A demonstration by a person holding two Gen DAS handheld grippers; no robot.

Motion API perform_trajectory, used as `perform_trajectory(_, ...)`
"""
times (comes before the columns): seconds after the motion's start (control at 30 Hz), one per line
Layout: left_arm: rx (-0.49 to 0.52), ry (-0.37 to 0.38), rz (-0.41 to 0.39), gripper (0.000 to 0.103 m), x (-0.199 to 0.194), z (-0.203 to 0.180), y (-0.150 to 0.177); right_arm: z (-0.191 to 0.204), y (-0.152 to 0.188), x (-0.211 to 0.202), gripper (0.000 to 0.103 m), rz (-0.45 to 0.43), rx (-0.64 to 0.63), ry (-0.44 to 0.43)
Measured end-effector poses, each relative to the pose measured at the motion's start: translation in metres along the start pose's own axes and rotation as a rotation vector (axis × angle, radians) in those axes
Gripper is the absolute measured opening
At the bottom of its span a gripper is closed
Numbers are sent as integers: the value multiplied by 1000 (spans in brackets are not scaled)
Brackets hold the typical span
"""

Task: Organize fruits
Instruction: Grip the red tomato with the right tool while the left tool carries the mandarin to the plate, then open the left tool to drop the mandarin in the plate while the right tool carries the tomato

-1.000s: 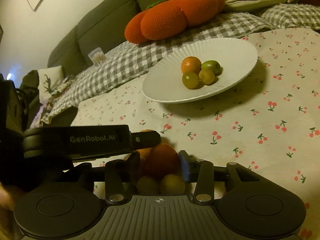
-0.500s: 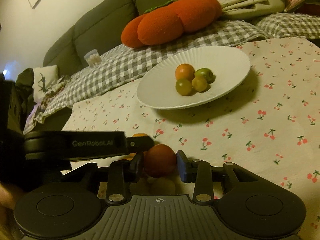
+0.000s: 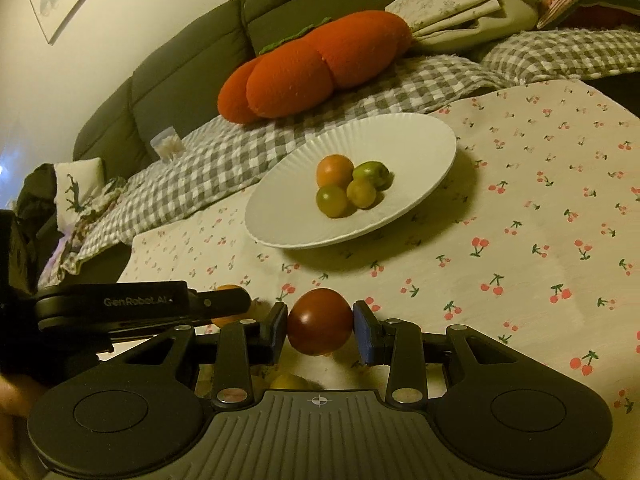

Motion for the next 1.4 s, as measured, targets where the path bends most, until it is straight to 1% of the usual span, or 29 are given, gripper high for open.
perform_trajectory(0.33,48,15,-60,32,-11,-15,-21,-9,-9,-6,35,-29,-5,43)
perform_trajectory(0.47,66,35,-86,32,-12,-24,-32,-14,-19,-11,35,-57,8,56)
perform_trajectory(0.63,97,60,-104,32,-5,-39,-42,-20,-35,-11,35,-92,28,60)
perform_trajectory(0.87,125,84,-102,32,15,-57,-44,-30,-60,4,35,-115,39,85)
perform_trajectory(1.07,139,80,-98,32,32,-58,-41,-26,-68,23,35,-104,-2,86)
perform_trajectory(1.27,157,65,-92,32,44,-53,-37,-25,-61,44,35,-67,-20,92)
perform_trajectory(1.4,166,62,-93,32,48,-51,-36,-25,-58,49,35,-67,-24,88)
Point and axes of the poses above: each gripper's, at about its wrist camera, not at the fingertips, and x roughly the way its jaws point, z to its left, y to its underside, the point moved 6 cm from there along x, roughly the way its jaws point, and after that the axes turned 13 degrees about -z, right-handed, at the moved point
